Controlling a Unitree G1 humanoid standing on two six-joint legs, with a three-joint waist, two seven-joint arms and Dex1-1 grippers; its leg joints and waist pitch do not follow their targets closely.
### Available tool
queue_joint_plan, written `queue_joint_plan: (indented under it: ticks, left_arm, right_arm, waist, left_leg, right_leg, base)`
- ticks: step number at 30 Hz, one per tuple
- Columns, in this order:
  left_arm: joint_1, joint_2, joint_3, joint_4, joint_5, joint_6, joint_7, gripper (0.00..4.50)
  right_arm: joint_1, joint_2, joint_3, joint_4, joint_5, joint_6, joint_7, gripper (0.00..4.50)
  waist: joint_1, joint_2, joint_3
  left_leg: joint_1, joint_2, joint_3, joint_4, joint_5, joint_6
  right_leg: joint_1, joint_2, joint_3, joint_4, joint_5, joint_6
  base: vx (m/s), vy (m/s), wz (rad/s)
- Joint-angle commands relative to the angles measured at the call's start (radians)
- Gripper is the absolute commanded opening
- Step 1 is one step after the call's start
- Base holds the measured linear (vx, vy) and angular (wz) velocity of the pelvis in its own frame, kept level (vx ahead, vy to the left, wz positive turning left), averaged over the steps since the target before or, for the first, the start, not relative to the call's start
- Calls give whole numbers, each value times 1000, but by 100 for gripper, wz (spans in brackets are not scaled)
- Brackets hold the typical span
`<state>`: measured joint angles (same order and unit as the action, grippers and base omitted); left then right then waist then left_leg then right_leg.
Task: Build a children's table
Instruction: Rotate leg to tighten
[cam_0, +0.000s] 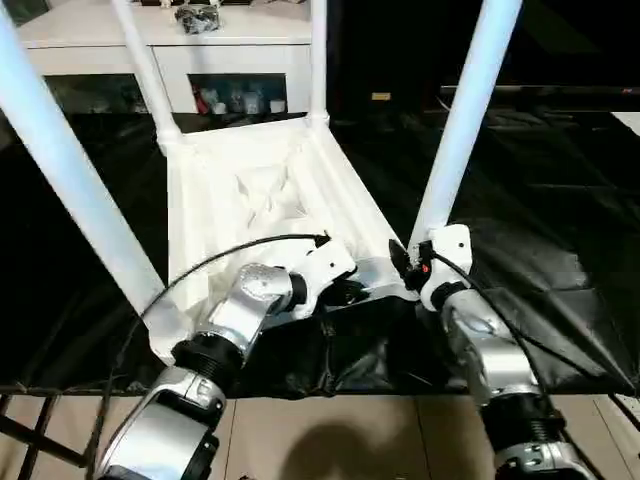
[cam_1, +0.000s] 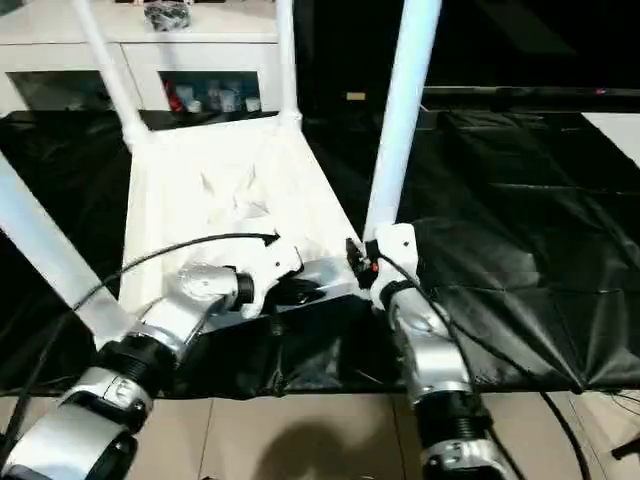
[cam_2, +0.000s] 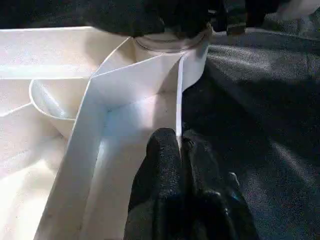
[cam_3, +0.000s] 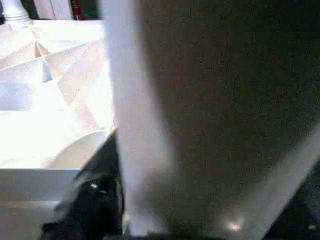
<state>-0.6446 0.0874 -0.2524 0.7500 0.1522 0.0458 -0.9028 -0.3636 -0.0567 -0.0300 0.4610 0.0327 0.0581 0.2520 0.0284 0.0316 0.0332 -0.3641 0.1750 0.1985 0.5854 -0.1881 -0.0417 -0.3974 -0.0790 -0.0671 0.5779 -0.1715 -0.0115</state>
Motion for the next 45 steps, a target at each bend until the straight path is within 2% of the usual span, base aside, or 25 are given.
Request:
queue_joint_plan:
  ticks: [1, 5, 7, 9, 11, 12, 13, 14, 16, 17, 20, 21, 26, 31, 34, 37, 40, 43, 45]
  left_arm:
    - [14, -35, -11, -20, -36, -27, -17, 0]
    - [11, -5, -2, -18, -53, -54, -66, 0]
    - [0, 39, 9, -2, -78, -88, -141, 0]
    - [-2, 49, 12, 0, -87, -91, -167, 0]
    - [-6, 81, 12, 5, -104, -109, -244, 0]
    - [-6, 89, 12, 6, -108, -111, -264, 0]
    - [-9, 98, 12, 10, -110, -114, -284, 0]
    - [-9, 98, 12, 10, -110, -114, -284, 0]
    - [-23, 124, 12, 35, -111, -133, -335, 0]
    - [-26, 128, 12, 41, -111, -136, -344, 0]
    - [-36, 142, 6, 60, -117, -147, -382, 0]
    - [-46, 150, 5, 79, -119, -158, -404, 0]
    - [-59, 156, 5, 103, -118, -172, -431, 0]
    - [-67, 160, 3, 122, -116, -188, -462, 0]
    - [-71, 159, 4, 133, -116, -195, -468, 0]
    - [-72, 155, 10, 137, -116, -191, -449, 0]
    - [-63, 141, 16, 126, -113, -170, -404, 0]
    - [-54, 109, 22, 112, -99, -139, -322, 0]
    - [-50, 84, 27, 105, -96, -117, -270, 0]
  right_arm:
    - [15, 20, 69, 23, 16, 25, 87, 304]
    - [12, -30, 85, 8, 31, 10, 190, 333]
    - [27, -113, 115, -46, 74, 9, 389, 333]
    - [36, -134, 123, -64, 92, 10, 449, 333]
    - [58, -197, 145, -112, 137, 19, 599, 333]
    - [63, -212, 149, -124, 150, 27, 637, 333]
    - [67, -230, 154, -137, 161, 33, 677, 333]
    - [67, -230, 154, -137, 161, 33, 677, 333]
    - [78, -291, 173, -173, 198, 55, 809, 333]
    - [79, -302, 177, -178, 204, 61, 832, 317]
    - [77, -336, 193, -186, 229, 86, 918, 297]
    - [72, -351, 206, -185, 238, 108, 966, 277]
    - [68, -369, 228, -190, 244, 120, 1017, 248]
    - [62, -366, 240, -189, 257, 144, 1053, 217]
    - [63, -354, 242, -189, 259, 151, 1051, 208]
    - [75, -330, 237, -181, 259, 149, 1020, 205]
    - [95, -280, 207, -165, 243, 129, 904, 204]
    - [104, -228, 179, -141, 196, 92, 761, 203]
    - [104, -195, 165, -119, 171, 83, 674, 202]
  waist:
    - [-2, -15, -41]
    - [-1, -16, -44]
    - [2, -19, -45]
    - [6, -20, -48]
    - [11, -23, -52]
    - [16, -20, -53]
    - [16, -19, -53]
    - [18, -18, -55]
    - [25, -20, -57]
    - [28, -19, -54]
    - [38, -19, -53]
    - [40, -20, -52]
    - [49, -23, -51]
    - [59, -26, -53]
    - [61, -24, -52]
    - [61, -22, -52]
    - [58, -21, -50]
    - [48, -20, -44]
    - [35, -19, -42]
  left_leg:
    - [12, 53, -34, -81, -324, 45]
    - [7, 53, -32, -78, -301, 59]
    - [4, 52, -30, -76, -283, 75]
    - [4, 53, -26, -70, -248, 98]
    - [-1, 55, -26, -68, -207, 114]
    - [2, 57, -25, -66, -184, 128]
    - [-2, 59, -26, -66, -158, 137]
    - [-3, 61, -25, -65, -152, 137]
    - [2, 62, -23, -62, -150, 144]
    - [0, 63, -21, -62, -149, 148]
    - [4, 64, -20, -63, -174, 131]
    - [5, 63, -20, -63, -181, 125]
    - [7, 65, -22, -65, -189, 103]
    - [6, 65, -22, -64, -163, 104]
    - [7, 64, -22, -64, -166, 102]
    - [7, 65, -22, -65, -173, 96]
    - [7, 65, -24, -68, -192, 82]
    - [10, 64, -28, -76, -249, 50]
    - [15, 61, -32, -79, -291, 25]
  right_leg:
    - [26, -74, 44, -97, -473, -125]
    - [33, -74, 45, -91, -412, -146]
    - [39, -74, 45, -88, -386, -153]
    - [38, -74, 47, -83, -339, -172]
    - [46, -76, 47, -75, -285, -184]
    - [45, -75, 46, -70, -241, -199]
    - [47, -72, 43, -62, -198, -217]
    - [48, -71, 41, -59, -183, -224]
    - [49, -70, 40, -55, -159, -237]
    - [46, -71, 41, -54, -152, -242]
    - [45, -74, 41, -59, -196, -240]
    - [45, -74, 41, -61, -213, -236]
    - [43, -78, 43, -64, -257, -221]
    - [44, -79, 43, -59, -236, -221]
    - [43, -79, 42, -60, -244, -218]
    - [43, -79, 42, -61, -250, -218]
    - [42, -80, 42, -65, -280, -210]
    - [38, -82, 42, -75, -369, -187]
    - [34, -82, 42, -85, -441, -169]
  base:
    - [0, 0, 0]
    - [0, 0, 0]
    - [0, 0, 0]
    - [0, 0, 0]
    - [0, 0, 0]
    - [0, 0, 0]
    - [0, 0, 0]
    - [0, 0, 0]
    - [0, 0, 0]
    - [0, 0, 0]
    - [0, 0, 0]
    - [0, 0, 0]
    - [0, 0, 0]
    - [0, 0, 0]
    - [0, 0, 0]
    - [0, 0, 0]
    - [0, 0, 0]
    - [0, 0, 0]
    - [0, 0, 0]
